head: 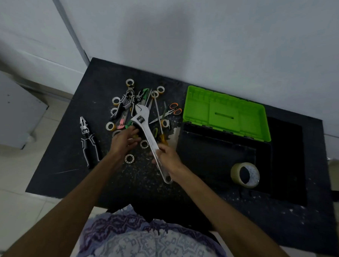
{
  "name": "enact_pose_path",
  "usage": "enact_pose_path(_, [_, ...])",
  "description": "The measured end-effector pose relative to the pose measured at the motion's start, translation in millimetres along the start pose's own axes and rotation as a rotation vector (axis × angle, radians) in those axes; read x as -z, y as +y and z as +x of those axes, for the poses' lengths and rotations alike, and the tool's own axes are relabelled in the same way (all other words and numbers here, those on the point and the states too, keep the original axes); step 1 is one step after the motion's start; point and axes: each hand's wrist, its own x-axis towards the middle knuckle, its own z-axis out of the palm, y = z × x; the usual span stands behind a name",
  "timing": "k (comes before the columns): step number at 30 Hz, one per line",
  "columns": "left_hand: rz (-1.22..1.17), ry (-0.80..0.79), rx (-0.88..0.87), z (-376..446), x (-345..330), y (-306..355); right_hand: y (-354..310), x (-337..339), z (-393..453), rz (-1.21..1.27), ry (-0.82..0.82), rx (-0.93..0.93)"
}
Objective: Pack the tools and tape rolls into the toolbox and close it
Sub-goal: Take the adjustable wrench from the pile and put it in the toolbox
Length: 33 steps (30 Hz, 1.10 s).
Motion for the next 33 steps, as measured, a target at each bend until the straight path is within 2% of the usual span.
enact_pose_path(5, [0.048,0.011,-0.031,-1,-22,3,3,43,-22,-0.152,-0.047,0.104])
enact_pose_path(9, [0.095,-0.018,-0.03,-10,-49,-2,12,80,-34,-0.221,-0.04,0.111])
enact_pose_path(18, [0.14,-0.141,0.037,-33,-116,-32,40,166,-50,-0.38,0.146,0.115])
enact_pose_path(24, [0.195,-0.182,0.048,-56,-165,-65,60,224,-55,-0.647,0.277,0.172])
enact_pose_path(28, [0.255,-0.181,0.09,-57,-185,-85,72,255,-45,-0.733,0.281,0.218])
enact_pose_path(33, [0.523,-0.212,0.018,-57,-193,-112,83,283,-23,-0.824,0.248,0.258])
